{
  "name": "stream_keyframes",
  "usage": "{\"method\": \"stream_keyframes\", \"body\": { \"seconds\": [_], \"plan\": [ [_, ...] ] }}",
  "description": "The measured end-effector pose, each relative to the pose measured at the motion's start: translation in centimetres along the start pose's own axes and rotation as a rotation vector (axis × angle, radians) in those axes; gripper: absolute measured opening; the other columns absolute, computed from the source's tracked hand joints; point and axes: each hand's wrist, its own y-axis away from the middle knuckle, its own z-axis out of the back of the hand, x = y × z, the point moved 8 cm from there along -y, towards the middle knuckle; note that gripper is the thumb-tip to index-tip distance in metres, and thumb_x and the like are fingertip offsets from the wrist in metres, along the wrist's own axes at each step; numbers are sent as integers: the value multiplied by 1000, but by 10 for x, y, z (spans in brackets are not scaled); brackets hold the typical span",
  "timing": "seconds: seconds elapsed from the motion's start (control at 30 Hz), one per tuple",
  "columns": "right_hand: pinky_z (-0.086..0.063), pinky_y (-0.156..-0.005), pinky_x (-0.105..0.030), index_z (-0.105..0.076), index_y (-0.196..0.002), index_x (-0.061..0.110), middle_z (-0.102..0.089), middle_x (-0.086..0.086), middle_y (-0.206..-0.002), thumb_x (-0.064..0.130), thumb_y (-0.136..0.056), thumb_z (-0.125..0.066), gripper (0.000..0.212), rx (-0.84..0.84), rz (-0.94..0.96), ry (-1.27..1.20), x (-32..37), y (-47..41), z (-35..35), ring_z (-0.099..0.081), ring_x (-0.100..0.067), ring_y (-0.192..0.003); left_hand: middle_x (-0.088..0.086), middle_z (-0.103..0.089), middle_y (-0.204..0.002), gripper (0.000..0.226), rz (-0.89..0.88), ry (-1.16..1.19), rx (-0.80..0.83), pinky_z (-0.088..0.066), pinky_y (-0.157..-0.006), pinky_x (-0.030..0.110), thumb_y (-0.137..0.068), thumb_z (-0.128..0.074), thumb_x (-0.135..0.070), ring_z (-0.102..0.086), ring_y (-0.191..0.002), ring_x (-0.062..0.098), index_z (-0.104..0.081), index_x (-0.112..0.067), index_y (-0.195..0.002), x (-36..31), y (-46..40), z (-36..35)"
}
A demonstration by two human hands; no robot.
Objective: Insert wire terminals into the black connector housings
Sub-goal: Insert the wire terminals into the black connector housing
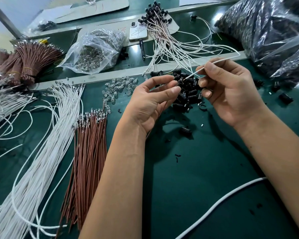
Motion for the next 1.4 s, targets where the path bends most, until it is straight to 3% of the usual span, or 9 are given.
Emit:
{"method": "stream_keyframes", "body": {
  "seconds": [0.33, 0.53, 0.67, 0.77, 0.97, 1.2, 1.4],
  "plan": [
    [-42, -47, -21, -68, -86, 16, -74, -3, -82, 12, -89, -72, 6, -50, -34, 102, -4, -1, 6, -60, -13, -60, 4, -75, -80, 39, 5, -76, 10, -60, -73, 22, -57, -77, 5, -71, -76, 14, -70, -7, -93, 1, 1, -1],
    [-42, -46, -21, -67, -84, 14, -72, -5, -80, 7, -90, -72, 10, -78, -44, 177, -5, -1, 4, -59, -13, -58, 5, -75, -80, 30, -16, -152, -14, -59, -71, 21, -73, -74, 16, -72, -75, 13, -70, -6, -93, -2, 2, 2],
    [-40, -46, -19, -65, -85, 14, -74, -5, -80, 13, -82, -74, 9, -86, -110, 92, -11, -1, 5, -58, -11, -57, 6, -75, -80, 30, -23, -183, -20, -58, -70, 20, -76, -73, 18, -72, -76, 12, -70, -6, -94, -1, 2, 1],
    [-40, -45, -19, -66, -84, 13, -73, -4, -78, 7, -90, -71, 11, -109, -113, 116, -11, -1, 7, -57, -11, -56, 6, -75, -81, 30, -22, -159, -13, -59, -71, 21, -76, -72, 18, -72, -75, 13, -70, -6, -94, -2, 3, 1],
    [-41, -44, -20, -67, -81, 12, -71, -3, -75, 3, -93, -72, 16, -159, -40, 211, -7, -1, 10, -55, -12, -53, 5, -75, -81, 30, -37, -178, -5, -58, -71, 20, -74, -74, 17, -72, -74, 13, -70, -7, -93, -2, 2, 1],
    [-44, -46, -22, -70, -82, 18, -69, -1, -71, 7, -86, -79, 15, -71, 7, 320, -6, -1, 3, -58, -13, -56, 7, -75, -82, 32, -88, -290, -58, -59, -73, 24, -70, -78, 15, -72, -77, 16, -71, -6, -92, -1, -1, 7],
    [-44, -45, -22, -70, -84, 15, -67, 1, -67, 6, -82, -83, 16, -103, 66, 353, -1, -1, 6, -58, -14, -55, 6, -76, -82, 29, -62, -211, -40, -58, -72, 22, -74, -76, 16, -73, -76, 14, -71, -8, -91, -1, -1, 7]
  ]
}}
